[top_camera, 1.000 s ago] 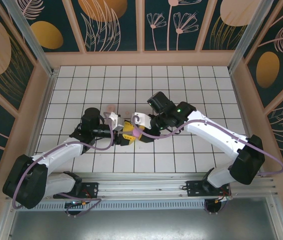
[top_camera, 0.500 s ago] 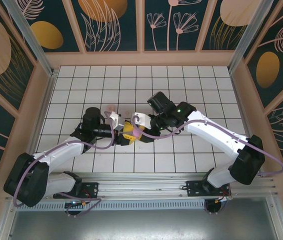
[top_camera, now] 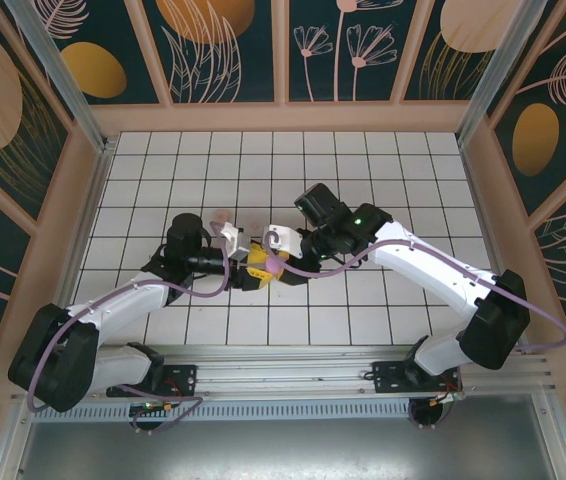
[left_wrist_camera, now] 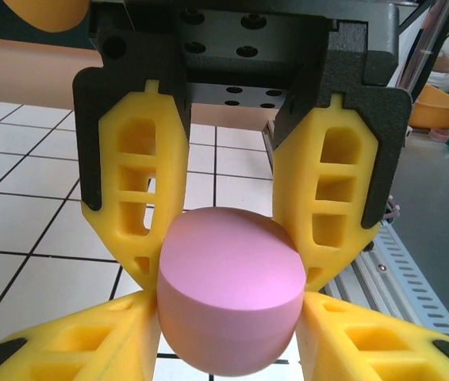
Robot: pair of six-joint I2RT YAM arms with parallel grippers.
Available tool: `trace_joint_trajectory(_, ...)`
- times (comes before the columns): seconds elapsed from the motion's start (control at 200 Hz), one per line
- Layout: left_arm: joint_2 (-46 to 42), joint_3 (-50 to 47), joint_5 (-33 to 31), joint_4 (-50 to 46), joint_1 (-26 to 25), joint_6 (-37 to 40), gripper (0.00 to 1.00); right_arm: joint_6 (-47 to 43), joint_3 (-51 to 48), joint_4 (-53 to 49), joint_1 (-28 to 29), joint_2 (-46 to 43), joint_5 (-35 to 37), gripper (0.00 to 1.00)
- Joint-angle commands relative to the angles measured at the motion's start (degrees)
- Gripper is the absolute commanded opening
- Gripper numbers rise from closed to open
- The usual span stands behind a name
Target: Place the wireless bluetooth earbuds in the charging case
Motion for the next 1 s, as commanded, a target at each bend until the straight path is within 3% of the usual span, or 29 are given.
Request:
trace_joint_trajectory(0.0,0.5,1.7,0.9,-0.2,-0.4,0.7,0.49,-1.4,1.6,1.4,0.7,0.1,-2.1,0.24)
trace_joint_trajectory(0.17,0.9,2.1,0.6,-0.2,-0.7,0.9,0.47,-1.1,1.7,2.0,0.6,0.4,-2.1,0.25)
trace_joint_trajectory(0.315,1.0,1.8,-0.6,0.3,-0.7,0.8,0.24,-0.6,1.4,3.1,0.3,-0.1,-1.5,0.33)
trace_joint_trajectory(0.475,-0.3,-0.4,-2.7,4.5,-0.7,-1.3,0.15,0.1,0.3,4.8,-1.1,-2.1,-1.4,0.5)
trace_joint_trajectory(0.781,-3.2,-4.3,-5.5,13.0,-0.5,-9.7,0.09,5.2,-3.4,9.5,-5.8,-10.2,-6.9,0.65)
trace_joint_trajectory(0.996,-4.0,-5.9,-8.2,23.5,-0.5,-20.6,0.06,19.0,-11.6,22.6,-9.9,-18.2,-11.0,0.7)
